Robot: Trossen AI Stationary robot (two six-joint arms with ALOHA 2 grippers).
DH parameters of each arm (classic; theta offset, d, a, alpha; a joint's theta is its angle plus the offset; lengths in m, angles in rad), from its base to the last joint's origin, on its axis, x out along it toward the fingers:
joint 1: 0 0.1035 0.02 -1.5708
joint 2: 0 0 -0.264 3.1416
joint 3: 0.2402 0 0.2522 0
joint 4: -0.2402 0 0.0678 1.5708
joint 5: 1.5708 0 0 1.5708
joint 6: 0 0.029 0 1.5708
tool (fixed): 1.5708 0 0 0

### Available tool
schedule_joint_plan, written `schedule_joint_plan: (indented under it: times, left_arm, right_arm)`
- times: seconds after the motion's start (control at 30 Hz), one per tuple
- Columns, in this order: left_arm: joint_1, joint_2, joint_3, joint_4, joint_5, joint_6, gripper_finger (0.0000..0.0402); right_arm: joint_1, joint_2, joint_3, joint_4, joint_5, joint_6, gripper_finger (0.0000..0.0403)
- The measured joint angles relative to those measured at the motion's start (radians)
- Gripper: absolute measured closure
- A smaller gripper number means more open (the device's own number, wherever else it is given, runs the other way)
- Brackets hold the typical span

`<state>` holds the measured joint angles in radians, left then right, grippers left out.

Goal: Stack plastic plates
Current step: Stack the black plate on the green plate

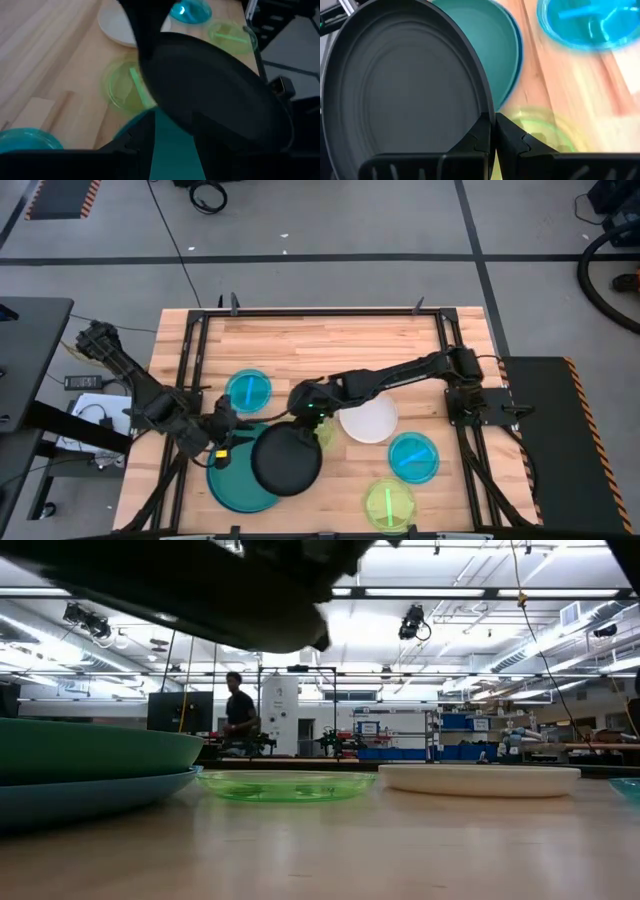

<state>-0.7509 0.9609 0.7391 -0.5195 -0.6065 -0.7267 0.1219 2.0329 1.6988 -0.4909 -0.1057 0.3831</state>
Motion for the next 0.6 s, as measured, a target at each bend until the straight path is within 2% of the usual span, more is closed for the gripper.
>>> schedule_joint_plan:
  times: [0.2, 0.33, 0.6]
  left_arm:
    - [-0.044, 0.0, 0.0, -0.032, -0.001, -0.046, 0.0265]
    - [-0.058, 0.002, 0.0, -0.08, -0.009, -0.169, 0.0265]
    - [-0.02, 0.053, 0.0, -0.199, -0.037, -0.537, 0.0265]
  right_arm:
    - [-0.02, 0.136, 0.173, -0.051, -0.012, -0.057, 0.0385]
    - [-0.034, 0.201, 0.246, -0.098, -0.04, -0.086, 0.0385]
    - [-0.044, 0.223, 0.267, -0.105, 0.116, -0.138, 0.0385]
